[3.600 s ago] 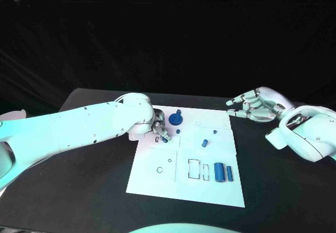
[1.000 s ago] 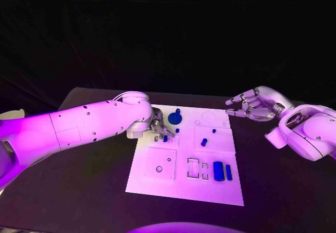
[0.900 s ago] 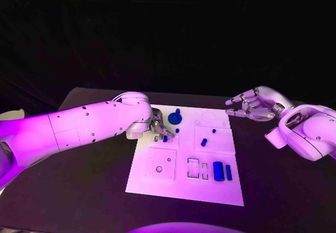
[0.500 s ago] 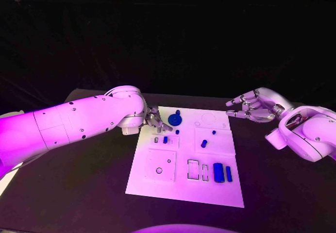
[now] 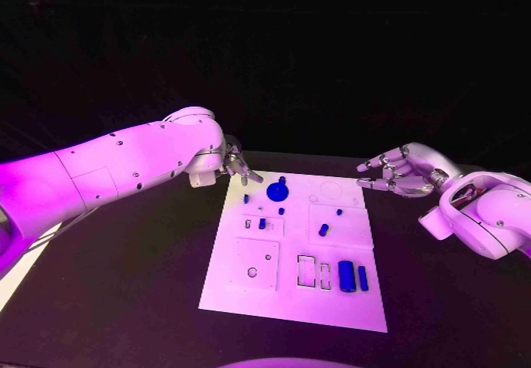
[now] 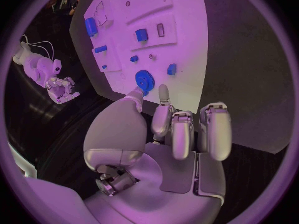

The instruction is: Assemble the parts on the task board

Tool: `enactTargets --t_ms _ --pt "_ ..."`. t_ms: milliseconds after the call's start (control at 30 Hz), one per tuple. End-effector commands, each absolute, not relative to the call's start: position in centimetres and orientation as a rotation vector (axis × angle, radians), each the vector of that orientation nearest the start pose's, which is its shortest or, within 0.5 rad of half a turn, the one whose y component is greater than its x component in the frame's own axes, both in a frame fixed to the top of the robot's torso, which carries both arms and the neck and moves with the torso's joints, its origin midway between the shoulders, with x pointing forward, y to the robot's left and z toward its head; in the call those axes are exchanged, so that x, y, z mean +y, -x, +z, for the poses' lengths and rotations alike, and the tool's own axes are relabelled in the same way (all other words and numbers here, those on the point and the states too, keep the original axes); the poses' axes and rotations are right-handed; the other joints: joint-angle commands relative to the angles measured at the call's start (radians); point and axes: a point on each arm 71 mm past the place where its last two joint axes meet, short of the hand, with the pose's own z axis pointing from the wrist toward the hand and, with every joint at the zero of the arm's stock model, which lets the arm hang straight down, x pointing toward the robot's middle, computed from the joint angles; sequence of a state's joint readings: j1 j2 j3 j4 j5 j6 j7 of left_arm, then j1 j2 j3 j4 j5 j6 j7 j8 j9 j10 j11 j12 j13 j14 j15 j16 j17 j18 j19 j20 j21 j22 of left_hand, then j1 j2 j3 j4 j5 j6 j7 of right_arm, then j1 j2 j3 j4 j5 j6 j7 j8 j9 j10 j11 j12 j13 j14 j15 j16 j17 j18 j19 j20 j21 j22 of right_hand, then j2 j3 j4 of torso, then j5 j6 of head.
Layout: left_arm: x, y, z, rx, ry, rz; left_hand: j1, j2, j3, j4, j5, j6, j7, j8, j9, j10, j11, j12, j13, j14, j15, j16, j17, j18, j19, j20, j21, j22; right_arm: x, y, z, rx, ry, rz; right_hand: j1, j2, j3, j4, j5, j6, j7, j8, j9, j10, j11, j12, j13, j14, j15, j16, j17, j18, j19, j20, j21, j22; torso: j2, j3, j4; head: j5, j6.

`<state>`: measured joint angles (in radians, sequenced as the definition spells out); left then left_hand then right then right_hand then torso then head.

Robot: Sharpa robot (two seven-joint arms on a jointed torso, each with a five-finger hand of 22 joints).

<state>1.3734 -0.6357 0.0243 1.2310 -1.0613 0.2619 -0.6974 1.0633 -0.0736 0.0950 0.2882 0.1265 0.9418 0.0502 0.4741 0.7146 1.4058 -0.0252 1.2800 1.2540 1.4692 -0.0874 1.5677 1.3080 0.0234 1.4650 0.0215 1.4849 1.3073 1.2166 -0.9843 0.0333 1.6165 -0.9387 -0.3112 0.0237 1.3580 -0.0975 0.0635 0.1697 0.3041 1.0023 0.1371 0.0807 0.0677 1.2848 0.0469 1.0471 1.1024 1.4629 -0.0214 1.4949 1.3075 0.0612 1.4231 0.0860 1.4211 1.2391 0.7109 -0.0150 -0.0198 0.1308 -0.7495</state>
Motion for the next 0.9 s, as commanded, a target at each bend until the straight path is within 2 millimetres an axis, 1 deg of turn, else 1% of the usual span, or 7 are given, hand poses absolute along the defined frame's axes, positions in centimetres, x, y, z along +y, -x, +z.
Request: enactTargets --t_ms 33,67,100,400,533,733,900 --pt "20.9 -56.1 -14.4 2.296 0.241 -0.097 0.012 -0.002 -0.008 0.000 0.005 0.011 0.000 -0.003 -0.003 0.000 0.004 -0.004 0.001 0.102 0.007 0.003 0.263 0.007 0.048 0.008 0.003 0.153 -24.1 -47.8 -14.4 1.661 -0.291 0.965 -0.007 0.001 -0.005 -0.001 -0.002 0.007 0.000 0.001 0.000 0.001 0.002 -0.005 0.000 0.077 -0.005 -0.007 0.133 0.006 0.000 -0.007 -0.005 -0.001 0.000 -0.0003 0.0002 0.001 -0.002" --pt "20.9 -56.3 -14.6 2.300 0.236 -0.087 0.013 0.000 -0.008 0.000 0.004 0.013 0.000 -0.003 -0.004 0.001 0.004 -0.004 0.001 0.102 0.007 0.003 0.263 0.007 0.048 0.008 0.003 0.153 -24.1 -47.8 -14.4 1.661 -0.291 0.965 -0.007 0.001 -0.005 -0.001 -0.002 0.007 0.000 0.001 0.000 0.001 0.002 -0.005 0.000 0.077 -0.005 -0.007 0.133 0.006 0.000 -0.007 -0.005 -0.001 0.001 -0.0001 0.0001 0.002 -0.002" --pt "20.9 -56.5 -14.8 2.304 0.233 -0.078 0.015 0.001 -0.009 0.000 0.004 0.017 -0.001 -0.002 -0.006 0.001 0.003 -0.003 0.002 0.102 0.007 0.003 0.263 0.006 0.049 0.008 0.003 0.154 -24.0 -47.8 -14.4 1.661 -0.290 0.966 -0.007 0.001 -0.005 -0.001 -0.002 0.007 0.000 0.001 0.000 0.001 0.002 -0.005 0.000 0.077 -0.005 -0.007 0.133 0.006 0.000 -0.007 -0.005 -0.001 0.001 -0.0008 -0.0001 0.002 -0.002" --pt "20.5 -57.0 -16.2 2.339 0.210 -0.052 0.020 0.009 -0.018 0.001 0.004 0.038 -0.007 0.007 -0.008 0.008 -0.001 0.007 0.011 0.102 0.004 0.003 0.263 0.005 0.053 0.007 0.009 0.162 -23.9 -47.8 -14.6 1.664 -0.288 0.969 -0.007 0.001 -0.005 -0.001 0.000 0.007 0.000 0.001 0.000 0.002 0.002 -0.005 0.000 0.077 -0.005 -0.007 0.133 0.006 0.000 -0.008 -0.005 -0.002 0.000 0.0004 -0.0009 0.005 -0.007" --pt "20.5 -57.1 -16.5 2.349 0.204 -0.037 0.021 0.012 -0.020 0.001 0.004 0.041 -0.008 0.008 -0.008 0.009 -0.002 0.009 0.012 0.102 0.004 0.003 0.263 0.004 0.054 0.007 0.010 0.164 -23.9 -47.8 -14.6 1.665 -0.288 0.969 -0.007 0.001 -0.005 -0.001 0.000 0.007 0.000 0.001 0.000 0.002 0.002 -0.005 0.000 0.077 -0.005 -0.007 0.133 0.006 0.000 -0.008 -0.005 -0.002 0.000 0.0006 -0.0006 0.009 -0.009" --pt "20.7 -57.2 -16.7 2.360 0.195 -0.020 0.031 0.013 -0.022 -0.002 0.003 0.045 -0.010 0.010 -0.008 0.010 -0.004 0.010 0.013 0.102 0.002 0.003 0.263 0.003 0.055 0.005 0.012 0.167 -23.9 -47.8 -14.6 1.666 -0.288 0.970 -0.007 0.001 -0.005 -0.001 0.000 0.007 0.000 0.001 0.000 0.002 0.002 -0.005 0.000 0.077 -0.005 -0.007 0.133 0.006 0.000 -0.008 -0.005 -0.002 -0.001 0.0019 -0.0001 0.011 -0.010" --pt "20.6 -57.1 -17.0 2.377 0.179 -0.014 0.037 0.014 -0.023 -0.004 0.003 0.046 -0.010 0.011 -0.008 0.010 -0.004 0.009 0.013 0.102 0.002 0.003 0.263 0.003 0.055 0.005 0.013 0.167 -23.8 -47.8 -14.6 1.666 -0.287 0.970 -0.007 0.001 -0.005 -0.001 0.000 0.007 0.000 0.001 0.000 0.002 0.002 -0.005 0.000 0.077 -0.005 -0.007 0.133 0.006 0.000 -0.008 -0.005 -0.002 -0.001 0.0012 -0.0014 0.011 -0.011"
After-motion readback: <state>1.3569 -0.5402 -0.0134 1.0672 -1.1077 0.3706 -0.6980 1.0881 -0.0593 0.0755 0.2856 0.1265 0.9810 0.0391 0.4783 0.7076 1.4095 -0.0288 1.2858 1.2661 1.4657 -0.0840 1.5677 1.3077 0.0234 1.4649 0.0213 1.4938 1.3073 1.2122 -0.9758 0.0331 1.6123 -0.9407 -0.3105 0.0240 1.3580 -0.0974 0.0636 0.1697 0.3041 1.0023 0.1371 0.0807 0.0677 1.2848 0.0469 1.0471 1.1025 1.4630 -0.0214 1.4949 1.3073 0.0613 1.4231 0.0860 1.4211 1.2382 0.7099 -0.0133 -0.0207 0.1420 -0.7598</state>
